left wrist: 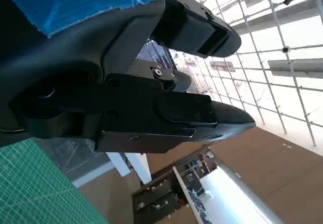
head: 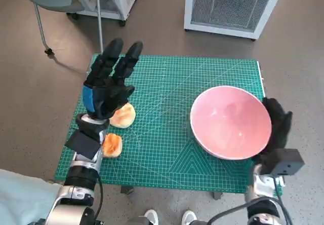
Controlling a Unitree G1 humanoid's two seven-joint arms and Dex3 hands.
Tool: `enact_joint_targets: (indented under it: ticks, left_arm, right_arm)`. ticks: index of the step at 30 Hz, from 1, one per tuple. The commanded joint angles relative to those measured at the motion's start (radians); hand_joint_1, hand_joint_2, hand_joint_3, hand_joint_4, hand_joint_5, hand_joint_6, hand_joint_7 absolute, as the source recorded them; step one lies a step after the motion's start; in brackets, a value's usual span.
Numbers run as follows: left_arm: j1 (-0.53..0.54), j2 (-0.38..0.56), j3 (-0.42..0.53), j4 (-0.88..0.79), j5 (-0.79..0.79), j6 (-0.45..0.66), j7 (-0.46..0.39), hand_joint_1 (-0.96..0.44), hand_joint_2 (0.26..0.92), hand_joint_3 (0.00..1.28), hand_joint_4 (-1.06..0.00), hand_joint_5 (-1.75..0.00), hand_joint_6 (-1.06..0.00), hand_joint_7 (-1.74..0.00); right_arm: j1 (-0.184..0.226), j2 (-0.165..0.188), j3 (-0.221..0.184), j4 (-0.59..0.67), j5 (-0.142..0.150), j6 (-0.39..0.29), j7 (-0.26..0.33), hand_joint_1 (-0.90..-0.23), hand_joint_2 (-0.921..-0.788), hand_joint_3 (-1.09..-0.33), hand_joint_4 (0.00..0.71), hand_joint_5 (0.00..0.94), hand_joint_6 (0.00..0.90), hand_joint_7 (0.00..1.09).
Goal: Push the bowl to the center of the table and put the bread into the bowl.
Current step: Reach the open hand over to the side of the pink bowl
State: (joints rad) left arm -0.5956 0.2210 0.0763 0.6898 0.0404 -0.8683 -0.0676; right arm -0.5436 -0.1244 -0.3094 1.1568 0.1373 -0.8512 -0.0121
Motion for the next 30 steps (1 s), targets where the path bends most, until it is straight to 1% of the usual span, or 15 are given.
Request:
enact_joint_targets:
  ticks: [1, 8, 11, 15, 18, 21, 24, 26, 30]
  left_arm:
    - [0.022, 0.011, 0.004, -0.025, 0.009, 0.010, 0.005, -0.33, 0.921, 0.02, -0.45, 0.00, -0.54, 0.00]
    - [0.029, 0.023, 0.008, -0.034, 0.021, 0.012, 0.017, -0.33, 0.921, 0.02, -0.45, 0.00, -0.53, 0.00]
    - [0.034, 0.029, 0.012, -0.040, 0.022, 0.013, 0.019, -0.34, 0.921, 0.02, -0.45, 0.00, -0.53, 0.00]
    - [0.042, 0.033, 0.016, -0.047, 0.020, 0.015, 0.019, -0.34, 0.921, 0.02, -0.45, 0.00, -0.53, 0.00]
    - [0.046, 0.038, 0.021, -0.047, 0.019, 0.016, 0.019, -0.34, 0.921, 0.02, -0.45, 0.00, -0.53, 0.00]
    - [0.049, 0.042, 0.026, -0.045, 0.018, 0.019, 0.019, -0.34, 0.921, 0.02, -0.45, 0.00, -0.53, 0.00]
    - [0.051, 0.042, 0.028, -0.048, 0.020, 0.023, 0.022, -0.34, 0.921, 0.02, -0.45, 0.00, -0.53, 0.00]
    - [0.053, 0.041, 0.028, -0.050, 0.020, 0.026, 0.024, -0.34, 0.921, 0.02, -0.45, 0.00, -0.53, 0.00]
    - [0.055, 0.040, 0.028, -0.057, 0.023, 0.036, 0.029, -0.34, 0.921, 0.02, -0.45, 0.00, -0.53, 0.00]
  right_arm:
    - [-0.025, 0.040, -0.001, 0.024, 0.019, 0.031, 0.030, -0.349, -0.921, -0.822, 0.226, 0.000, 0.023, 0.54]
    - [-0.090, 0.072, -0.011, 0.044, 0.047, 0.066, 0.075, -0.357, -0.921, -0.829, 0.207, 0.000, 0.025, 0.53]
    - [-0.122, 0.081, -0.016, 0.054, 0.053, 0.081, 0.091, -0.362, -0.921, -0.837, 0.199, 0.000, 0.028, 0.53]
    - [-0.149, 0.086, -0.025, 0.066, 0.062, 0.095, 0.109, -0.369, -0.921, -0.840, 0.196, 0.000, 0.032, 0.52]
    - [-0.176, 0.092, -0.035, 0.080, 0.076, 0.114, 0.127, -0.371, -0.921, -0.839, 0.199, 0.002, 0.037, 0.52]
    - [-0.207, 0.106, -0.049, 0.093, 0.094, 0.135, 0.149, -0.364, -0.921, -0.833, 0.206, 0.005, 0.044, 0.51]
    - [-0.230, 0.118, -0.057, 0.104, 0.098, 0.153, 0.156, -0.359, -0.921, -0.819, 0.208, 0.005, 0.056, 0.51]
    - [-0.246, 0.127, -0.058, 0.112, 0.098, 0.169, 0.151, -0.358, -0.921, -0.808, 0.209, 0.005, 0.062, 0.51]
    - [-0.273, 0.143, -0.047, 0.124, 0.085, 0.195, 0.126, -0.370, -0.921, -0.776, 0.207, 0.003, 0.075, 0.50]
